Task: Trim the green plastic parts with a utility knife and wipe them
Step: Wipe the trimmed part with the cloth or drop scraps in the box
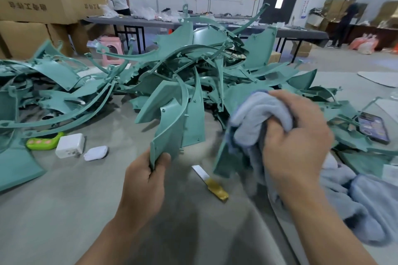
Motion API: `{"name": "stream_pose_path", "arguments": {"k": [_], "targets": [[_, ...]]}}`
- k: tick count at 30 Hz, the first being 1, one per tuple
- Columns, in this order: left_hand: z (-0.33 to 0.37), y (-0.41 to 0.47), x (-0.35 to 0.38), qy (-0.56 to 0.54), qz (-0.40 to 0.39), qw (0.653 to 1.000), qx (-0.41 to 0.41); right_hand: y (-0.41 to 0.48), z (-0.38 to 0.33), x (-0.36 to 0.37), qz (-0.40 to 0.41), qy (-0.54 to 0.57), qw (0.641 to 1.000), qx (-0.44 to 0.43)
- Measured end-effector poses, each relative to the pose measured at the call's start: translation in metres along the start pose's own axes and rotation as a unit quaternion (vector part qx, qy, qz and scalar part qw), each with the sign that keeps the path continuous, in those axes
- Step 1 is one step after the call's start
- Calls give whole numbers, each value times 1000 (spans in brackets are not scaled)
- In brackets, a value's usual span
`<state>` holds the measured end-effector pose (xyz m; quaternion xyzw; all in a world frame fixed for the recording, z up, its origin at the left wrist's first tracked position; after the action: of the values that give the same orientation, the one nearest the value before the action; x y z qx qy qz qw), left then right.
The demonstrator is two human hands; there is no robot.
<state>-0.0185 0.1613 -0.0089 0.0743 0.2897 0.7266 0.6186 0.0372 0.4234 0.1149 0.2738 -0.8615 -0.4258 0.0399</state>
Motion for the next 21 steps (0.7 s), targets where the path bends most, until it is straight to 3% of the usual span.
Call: {"name": "stream_pose_path", "arguments": {"k": [2,4,6,8,10,12,15,17,19,21], "targets": [[6,-1,2,0,-4,1000,1,7,-1,14,-49,-50,997,-15],[13,-1,-1,-1,-1,1000,10,31,11,25,-79,-78,990,86],[21,-3,-7,-11,33,999,14,60,29,19,-18,-55,976,211],[28,-2,-14,-29,92,995,19,87,31,6,57,-3,958,281],[31,-2,-18,-30,123,992,24,101,14,4,18,85,961,263],[35,-3,-17,-35,126,991,27,93,-18,11,-134,150,960,196],[38,-1,-9,-84,87,992,24,36,-46,31,-320,161,925,131],[36,-1,4,-243,57,968,-2,-17,-43,54,-368,121,915,110],[30,-7,6,-357,94,926,-85,-69,-48,77,-394,131,903,115],[27,-8,-3,-235,162,951,-124,-106,-57,90,-404,159,897,84]]}}
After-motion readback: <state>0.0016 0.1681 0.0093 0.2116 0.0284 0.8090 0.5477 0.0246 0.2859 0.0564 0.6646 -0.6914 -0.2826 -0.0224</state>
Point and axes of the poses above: each hand's wrist, its own y-axis towards the middle knuckle, its own x-axis out of the palm, z = x × y, the point moved 5 cm from there along y, towards the middle knuckle, and after that the axes turned 7 degrees about x, right-handed, at the moved point
